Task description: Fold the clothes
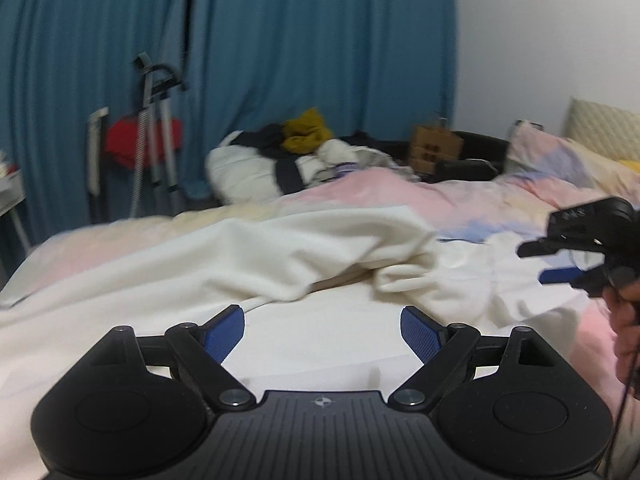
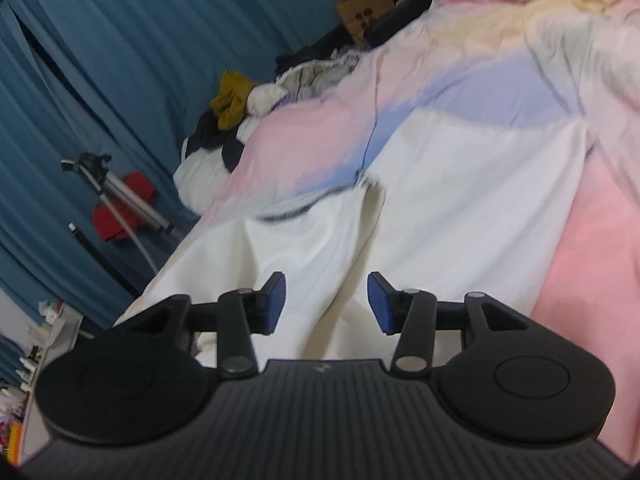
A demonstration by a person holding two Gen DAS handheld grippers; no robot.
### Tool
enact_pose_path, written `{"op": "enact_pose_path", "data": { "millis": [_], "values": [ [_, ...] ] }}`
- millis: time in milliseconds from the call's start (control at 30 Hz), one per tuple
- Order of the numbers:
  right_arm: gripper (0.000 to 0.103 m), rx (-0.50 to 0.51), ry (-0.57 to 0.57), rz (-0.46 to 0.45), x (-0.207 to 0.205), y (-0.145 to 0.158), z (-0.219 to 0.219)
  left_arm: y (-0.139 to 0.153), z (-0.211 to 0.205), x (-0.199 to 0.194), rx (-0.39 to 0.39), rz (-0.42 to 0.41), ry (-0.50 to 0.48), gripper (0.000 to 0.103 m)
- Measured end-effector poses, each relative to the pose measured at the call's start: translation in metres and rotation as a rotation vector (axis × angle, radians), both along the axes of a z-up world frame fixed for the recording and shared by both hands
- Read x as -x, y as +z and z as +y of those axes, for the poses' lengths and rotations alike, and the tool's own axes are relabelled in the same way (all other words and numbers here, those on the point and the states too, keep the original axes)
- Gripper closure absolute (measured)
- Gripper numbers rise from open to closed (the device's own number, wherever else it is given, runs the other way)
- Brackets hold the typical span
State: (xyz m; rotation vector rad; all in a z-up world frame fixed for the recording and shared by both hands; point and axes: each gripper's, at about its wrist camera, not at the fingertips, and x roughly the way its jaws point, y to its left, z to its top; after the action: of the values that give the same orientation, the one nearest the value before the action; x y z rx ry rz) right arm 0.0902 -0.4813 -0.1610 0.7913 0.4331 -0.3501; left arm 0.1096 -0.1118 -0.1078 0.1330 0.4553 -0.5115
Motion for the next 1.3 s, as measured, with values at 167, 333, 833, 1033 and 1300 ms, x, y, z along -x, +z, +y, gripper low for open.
{"op": "enact_pose_path", "data": {
  "millis": [167,333,833,1033,1300],
  "values": [
    [0.054,0.058,-0.008,-0.009,0.006,0.010,-0.012,0.004,-0.048,-0.007,-0.036,-0.020,-0.081,0.016],
    [0.054,0.065,-0.019,-0.021,0.012,0.014,-0.022,0.012,-0.108,-0.029,-0.042,-0.027,-0.166,0.016],
    [0.015,0.013,-0.278,-0.009,0.039,0.000,-0.068,-0.040,-0.318,-0.127,-0.304,0.049,-0.351,0.024],
    [0.015,0.019,-0.339,-0.009,0.042,-0.009,-0.073,-0.090,-0.355,-0.157,-0.417,0.114,-0.335,0.049],
    [0.015,-0.003,-0.300,0.005,0.031,-0.018,-0.063,-0.071,-0.369,-0.184,-0.387,0.086,-0.256,0.091]
  ]
}}
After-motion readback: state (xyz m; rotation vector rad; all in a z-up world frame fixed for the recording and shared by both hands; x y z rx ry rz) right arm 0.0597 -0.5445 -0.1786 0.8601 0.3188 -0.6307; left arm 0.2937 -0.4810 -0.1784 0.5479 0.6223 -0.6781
